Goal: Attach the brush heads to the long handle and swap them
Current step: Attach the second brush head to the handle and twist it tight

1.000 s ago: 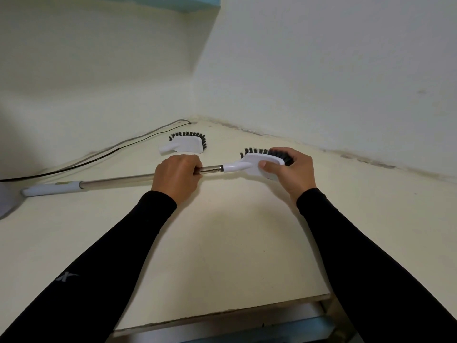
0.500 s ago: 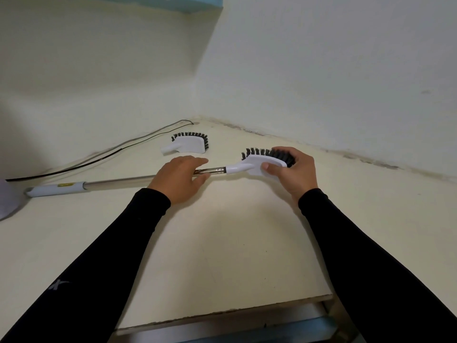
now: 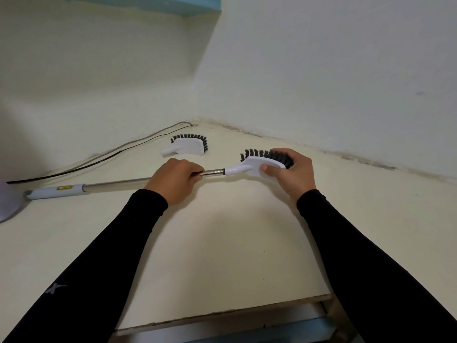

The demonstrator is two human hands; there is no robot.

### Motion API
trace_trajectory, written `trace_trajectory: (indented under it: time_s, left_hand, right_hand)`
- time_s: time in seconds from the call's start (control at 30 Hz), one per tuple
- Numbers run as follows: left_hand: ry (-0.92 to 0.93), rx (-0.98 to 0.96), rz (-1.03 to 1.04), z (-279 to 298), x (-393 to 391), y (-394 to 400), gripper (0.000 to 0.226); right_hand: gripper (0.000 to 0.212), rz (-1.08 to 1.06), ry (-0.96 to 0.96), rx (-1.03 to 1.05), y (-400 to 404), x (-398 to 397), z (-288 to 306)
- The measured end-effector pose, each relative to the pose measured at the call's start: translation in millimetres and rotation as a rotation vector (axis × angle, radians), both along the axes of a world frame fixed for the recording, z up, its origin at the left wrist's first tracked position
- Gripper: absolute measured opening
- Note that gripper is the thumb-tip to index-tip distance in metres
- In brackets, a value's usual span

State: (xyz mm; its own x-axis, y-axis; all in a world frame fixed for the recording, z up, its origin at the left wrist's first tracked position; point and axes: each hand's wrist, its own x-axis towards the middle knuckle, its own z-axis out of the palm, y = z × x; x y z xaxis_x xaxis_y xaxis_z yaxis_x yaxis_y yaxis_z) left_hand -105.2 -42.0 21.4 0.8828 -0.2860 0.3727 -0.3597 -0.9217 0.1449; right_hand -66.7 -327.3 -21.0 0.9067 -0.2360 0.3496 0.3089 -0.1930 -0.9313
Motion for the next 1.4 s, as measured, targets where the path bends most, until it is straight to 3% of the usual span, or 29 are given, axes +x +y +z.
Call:
trace_trajectory:
  time_s: [0.23, 0.4, 0.63, 0.93, 1.07, 1.2, 1.4]
  left_hand:
    - [-0.087, -0.048, 0.026, -1.3, 0.0, -1.8, 0.021]
    - [-0.126, -0.145, 0.061, -3.0, 2.3, -5.4, 0.001]
    - [-0.176, -0.174, 0.089, -8.5, 8.5, -9.7, 0.007]
    - [-0.098, -0.173, 0.056, -10.3, 9.0, -8.0, 0.023]
    - [-0.006, -0.071, 0.038, -8.2, 5.7, -2.5, 0.043]
    - [0.07, 0.043, 0.068, -0.6, 2.5, 7.5, 0.022]
    - [0.068, 0.003, 0.052, 0.3, 0.1, 8.2, 0.022]
  right_hand:
    - [0.04, 0.008, 0.004, 0.015, 1.4, -2.6, 1.6]
    - [0.04, 0.011, 0.007, -0.003, 2.3, -4.0, 3.2]
    - [0.035, -0.003, 0.005, -0.001, 1.4, -2.5, 2.4]
    - [0.034, -0.012, 0.001, -0.02, 0.4, -3.4, 1.9]
    - [0.036, -0.011, 0.002, -0.025, 1.2, -3.6, 2.1]
    - [0.036, -0.003, -0.003, -0.021, 2.1, -4.3, 3.1]
    - [0.033, -0.001, -0.006, -0.037, 0.0, -3.5, 2.2]
